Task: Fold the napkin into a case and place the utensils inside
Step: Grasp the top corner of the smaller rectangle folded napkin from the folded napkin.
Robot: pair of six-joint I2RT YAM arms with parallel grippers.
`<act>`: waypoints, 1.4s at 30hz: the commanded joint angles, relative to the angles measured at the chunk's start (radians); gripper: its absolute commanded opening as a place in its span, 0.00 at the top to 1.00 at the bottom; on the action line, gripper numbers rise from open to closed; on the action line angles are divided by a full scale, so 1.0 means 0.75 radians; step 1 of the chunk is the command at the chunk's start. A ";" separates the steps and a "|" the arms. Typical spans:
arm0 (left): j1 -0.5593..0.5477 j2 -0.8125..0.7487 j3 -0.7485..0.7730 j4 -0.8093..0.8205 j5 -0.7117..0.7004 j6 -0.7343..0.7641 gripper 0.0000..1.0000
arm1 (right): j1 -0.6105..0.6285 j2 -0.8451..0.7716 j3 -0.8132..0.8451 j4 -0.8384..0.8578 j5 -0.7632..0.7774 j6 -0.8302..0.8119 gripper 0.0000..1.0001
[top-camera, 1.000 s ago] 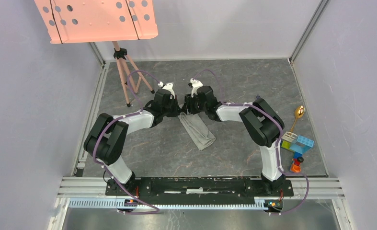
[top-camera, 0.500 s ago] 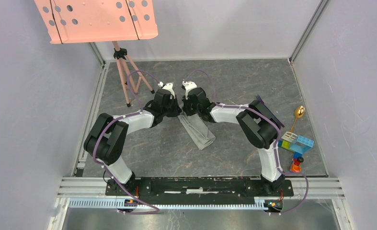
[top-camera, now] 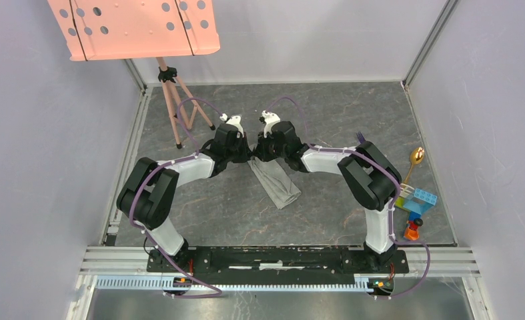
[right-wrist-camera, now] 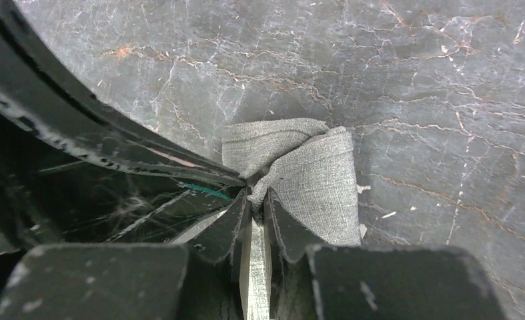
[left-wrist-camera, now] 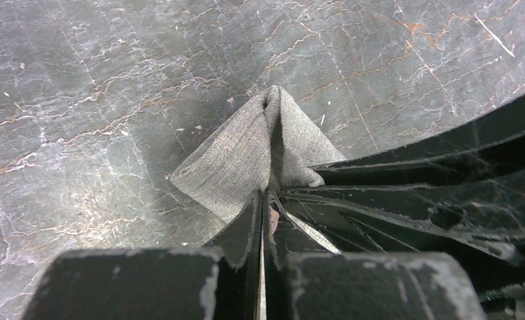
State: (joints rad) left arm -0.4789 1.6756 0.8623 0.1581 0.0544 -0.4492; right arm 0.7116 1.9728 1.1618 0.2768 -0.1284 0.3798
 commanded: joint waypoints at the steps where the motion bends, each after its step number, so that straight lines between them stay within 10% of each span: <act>1: -0.004 -0.023 0.037 0.033 0.003 -0.037 0.98 | -0.025 0.093 -0.003 0.185 -0.160 0.165 0.82; 22: -0.002 -0.019 0.027 0.028 -0.007 -0.025 0.98 | -0.205 0.076 -0.216 0.609 -0.529 0.446 0.50; 42: -0.004 0.000 0.061 0.027 0.036 -0.039 0.98 | -0.182 0.250 -0.139 0.662 -0.494 0.568 0.80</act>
State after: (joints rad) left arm -0.4789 1.6749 0.8646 0.1516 0.0586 -0.4492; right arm 0.5541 2.1300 1.0130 0.7437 -0.5110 0.7864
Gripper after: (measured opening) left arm 0.033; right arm 0.215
